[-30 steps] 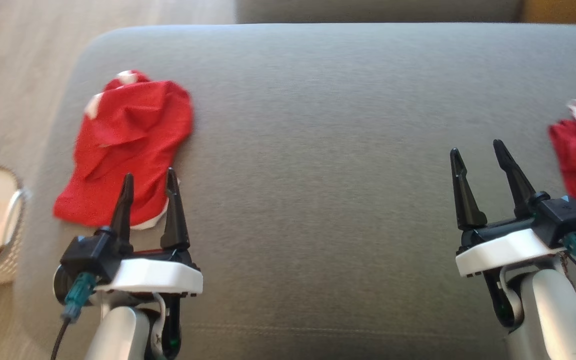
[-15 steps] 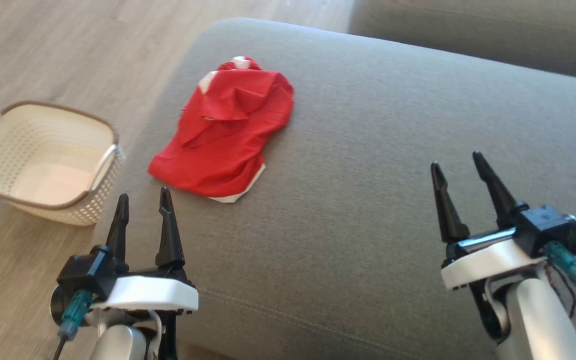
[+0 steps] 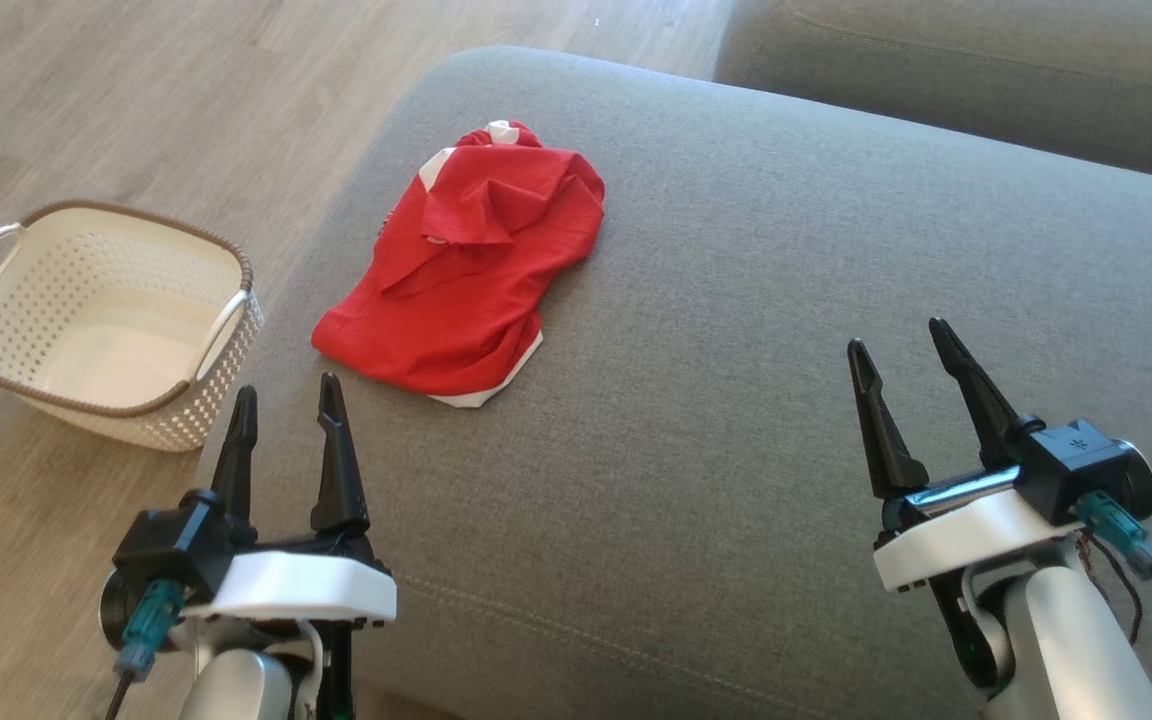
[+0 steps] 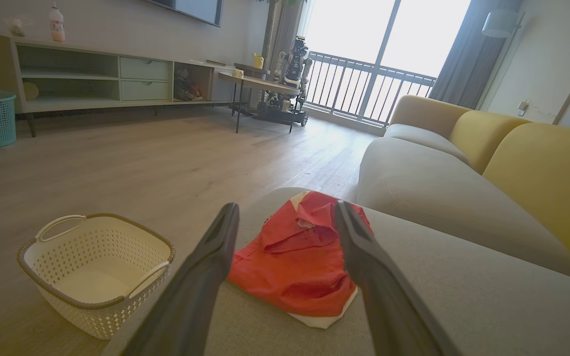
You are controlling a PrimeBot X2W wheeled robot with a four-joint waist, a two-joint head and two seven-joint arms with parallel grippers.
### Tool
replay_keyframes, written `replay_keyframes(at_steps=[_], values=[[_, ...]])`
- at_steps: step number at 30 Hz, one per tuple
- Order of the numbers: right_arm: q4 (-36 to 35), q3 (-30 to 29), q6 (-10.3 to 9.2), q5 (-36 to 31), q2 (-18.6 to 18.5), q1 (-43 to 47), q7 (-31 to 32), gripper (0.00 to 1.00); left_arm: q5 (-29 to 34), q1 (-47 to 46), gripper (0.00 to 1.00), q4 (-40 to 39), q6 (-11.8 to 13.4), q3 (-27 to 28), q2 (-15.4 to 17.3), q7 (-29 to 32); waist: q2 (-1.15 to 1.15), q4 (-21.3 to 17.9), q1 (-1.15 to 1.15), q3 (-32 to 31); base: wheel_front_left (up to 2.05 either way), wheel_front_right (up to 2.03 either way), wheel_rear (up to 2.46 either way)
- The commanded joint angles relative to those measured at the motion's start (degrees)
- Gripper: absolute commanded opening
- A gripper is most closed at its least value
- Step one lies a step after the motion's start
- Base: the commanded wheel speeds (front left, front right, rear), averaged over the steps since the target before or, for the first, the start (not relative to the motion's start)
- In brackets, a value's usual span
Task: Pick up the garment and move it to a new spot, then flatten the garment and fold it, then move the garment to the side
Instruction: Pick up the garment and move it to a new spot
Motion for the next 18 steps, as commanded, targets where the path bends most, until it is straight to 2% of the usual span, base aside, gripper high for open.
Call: replay_keyframes(at_steps=[1, 11, 18], values=[[-1.72, 1.08, -0.02, 0.65, 0.18, -0.62, -0.53, 1.00, 0.39, -1.51, 1.00, -2.23, 0.30, 2.04, 0.32, -0.31, 0.00, -0.34, 0.00, 0.01, 0.00, 0.00, 0.00], [-2.73, 1.82, -0.02, -0.46, 0.14, -1.57, -0.53, 1.00, -0.45, -2.43, 1.00, -2.27, 0.90, 4.77, 0.32, -0.31, 0.00, -3.65, 0.00, 3.24, 0.00, 0.00, 0.00], [-5.28, 2.48, -0.02, -2.25, -2.34, -3.88, -0.49, 1.00, 1.86, -8.40, 1.00, 3.09, -1.41, 7.18, 0.32, -0.31, 0.00, -8.45, 0.00, 10.72, 0.00, 0.00, 0.00]])
